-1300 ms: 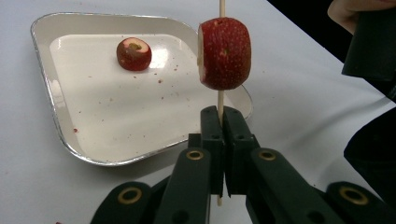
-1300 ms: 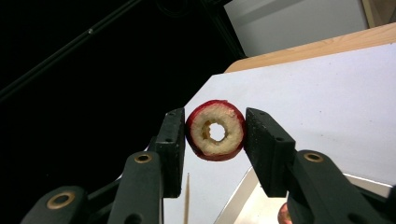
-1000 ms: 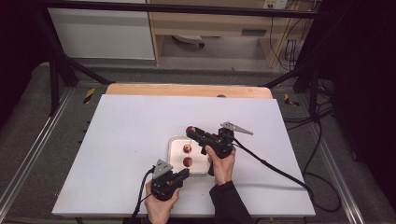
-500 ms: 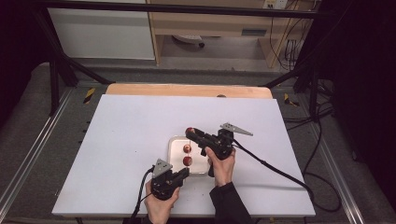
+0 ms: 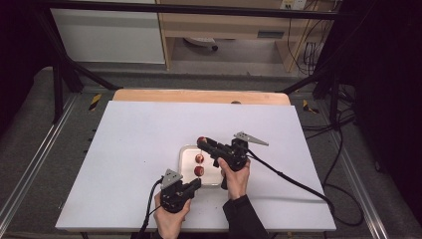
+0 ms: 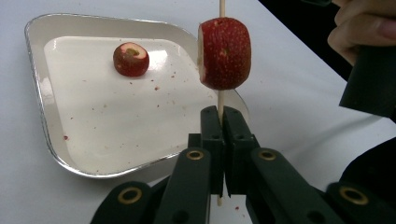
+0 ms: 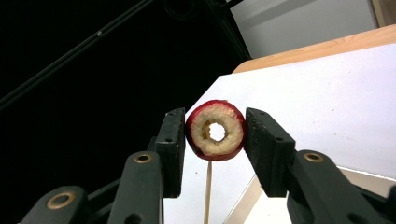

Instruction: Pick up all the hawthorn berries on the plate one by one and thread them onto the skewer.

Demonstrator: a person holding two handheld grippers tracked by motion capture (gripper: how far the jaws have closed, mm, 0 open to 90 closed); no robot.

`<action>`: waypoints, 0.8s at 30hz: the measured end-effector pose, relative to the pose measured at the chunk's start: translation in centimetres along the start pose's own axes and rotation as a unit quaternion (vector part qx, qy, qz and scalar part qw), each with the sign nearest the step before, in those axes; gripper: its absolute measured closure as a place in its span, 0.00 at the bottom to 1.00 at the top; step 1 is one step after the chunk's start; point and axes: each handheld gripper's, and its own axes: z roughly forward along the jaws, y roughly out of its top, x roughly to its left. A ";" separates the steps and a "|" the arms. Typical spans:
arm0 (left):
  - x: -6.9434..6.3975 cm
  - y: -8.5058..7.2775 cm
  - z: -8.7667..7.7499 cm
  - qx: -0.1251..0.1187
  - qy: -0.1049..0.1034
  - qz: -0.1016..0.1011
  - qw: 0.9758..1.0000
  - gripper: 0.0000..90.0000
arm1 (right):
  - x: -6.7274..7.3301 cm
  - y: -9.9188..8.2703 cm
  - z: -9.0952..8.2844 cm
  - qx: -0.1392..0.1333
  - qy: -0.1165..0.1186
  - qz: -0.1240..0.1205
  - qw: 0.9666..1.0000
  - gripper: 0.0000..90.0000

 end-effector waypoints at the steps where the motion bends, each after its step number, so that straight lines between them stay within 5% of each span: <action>1: 0.0 0.0 0.0 -0.001 -0.001 -0.002 1.000 0.98 | 0.0 -0.1 0.0 0.001 -0.001 -0.002 1.000 0.67; 13: 0.0 0.1 0.1 -0.011 -0.007 -0.031 0.999 0.98 | 0.3 -1.0 0.1 -0.003 -0.004 -0.022 1.000 0.67; 24: 0.6 0.6 -0.1 -0.013 0.005 -0.023 1.000 0.98 | 0.3 -2.1 0.3 0.030 0.000 -0.021 0.999 0.67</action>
